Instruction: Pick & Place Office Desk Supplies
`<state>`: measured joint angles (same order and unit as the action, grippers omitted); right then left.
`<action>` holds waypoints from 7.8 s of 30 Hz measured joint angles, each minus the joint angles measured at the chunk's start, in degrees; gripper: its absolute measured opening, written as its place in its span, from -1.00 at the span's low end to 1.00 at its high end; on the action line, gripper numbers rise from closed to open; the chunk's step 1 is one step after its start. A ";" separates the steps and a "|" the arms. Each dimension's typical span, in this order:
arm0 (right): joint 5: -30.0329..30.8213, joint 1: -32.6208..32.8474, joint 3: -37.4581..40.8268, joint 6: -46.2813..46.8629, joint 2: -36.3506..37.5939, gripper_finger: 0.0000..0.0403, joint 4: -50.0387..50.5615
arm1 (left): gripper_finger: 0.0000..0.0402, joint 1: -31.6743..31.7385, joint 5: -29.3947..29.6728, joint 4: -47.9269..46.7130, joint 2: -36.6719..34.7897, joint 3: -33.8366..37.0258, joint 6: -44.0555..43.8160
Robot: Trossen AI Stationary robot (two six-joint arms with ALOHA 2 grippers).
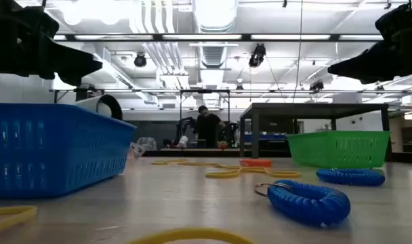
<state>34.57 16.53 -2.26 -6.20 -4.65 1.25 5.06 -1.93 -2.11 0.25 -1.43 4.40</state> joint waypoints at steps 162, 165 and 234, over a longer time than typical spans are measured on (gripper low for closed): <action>-43.93 -23.24 -86.91 -19.65 -93.01 -0.55 36.99 | 0.06 0.00 -0.02 0.00 -0.01 0.00 0.01; -44.78 -23.31 -87.51 -25.76 -93.84 -0.55 36.70 | 0.06 -0.01 -0.02 0.00 -0.01 0.00 0.02; -43.36 -34.07 -112.50 -30.05 -133.52 -0.48 43.13 | 0.05 -0.01 0.00 -0.02 1.09 -0.01 0.00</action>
<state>-8.79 -17.54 -114.76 -36.24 -138.17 44.37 5.05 -1.93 -2.13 1.34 -1.44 4.40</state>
